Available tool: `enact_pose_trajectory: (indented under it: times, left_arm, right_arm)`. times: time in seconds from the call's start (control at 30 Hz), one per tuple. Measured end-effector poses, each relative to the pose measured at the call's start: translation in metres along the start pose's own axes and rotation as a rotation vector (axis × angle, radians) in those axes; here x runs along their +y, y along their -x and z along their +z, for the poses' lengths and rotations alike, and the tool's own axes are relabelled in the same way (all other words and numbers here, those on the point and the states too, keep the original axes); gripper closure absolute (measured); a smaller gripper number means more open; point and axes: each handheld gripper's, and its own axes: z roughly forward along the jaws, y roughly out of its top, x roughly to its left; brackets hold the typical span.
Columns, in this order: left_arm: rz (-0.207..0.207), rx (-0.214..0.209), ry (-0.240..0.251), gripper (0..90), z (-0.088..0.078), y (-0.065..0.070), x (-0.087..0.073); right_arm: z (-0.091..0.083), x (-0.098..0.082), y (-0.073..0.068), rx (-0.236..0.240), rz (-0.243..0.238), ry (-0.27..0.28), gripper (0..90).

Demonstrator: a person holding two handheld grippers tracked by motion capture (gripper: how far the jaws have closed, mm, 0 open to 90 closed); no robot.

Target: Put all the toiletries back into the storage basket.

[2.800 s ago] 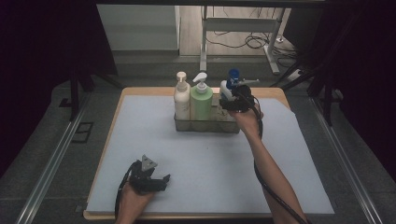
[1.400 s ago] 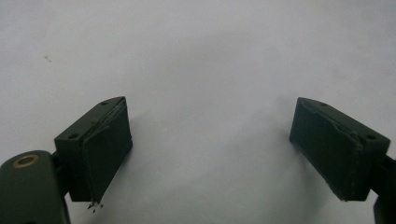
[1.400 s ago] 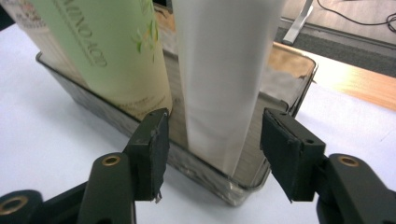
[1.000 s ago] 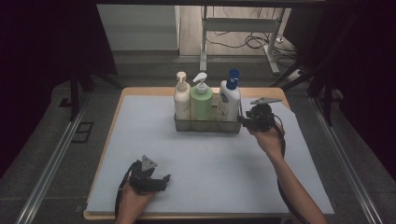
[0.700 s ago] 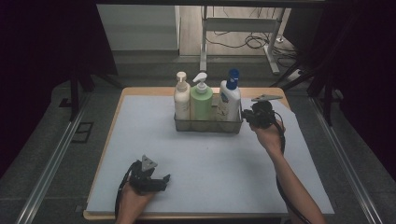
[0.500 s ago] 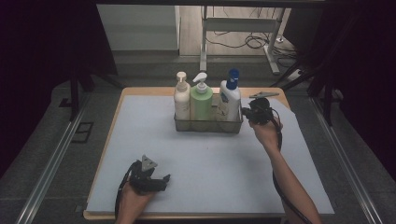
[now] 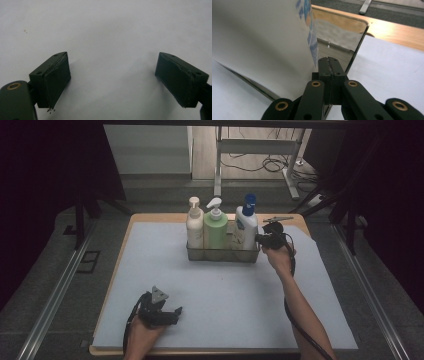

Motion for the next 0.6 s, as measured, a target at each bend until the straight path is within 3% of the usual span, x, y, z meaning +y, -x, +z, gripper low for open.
enact_pose_trajectory:
  times: [0.6]
  left_arm:
    - [0.000, 0.000, -0.001, 12.3, 0.000, 0.000, 0.000]
  right_arm:
    - [0.017, -0.007, -0.002, 0.006, 0.010, -0.038, 89.9]
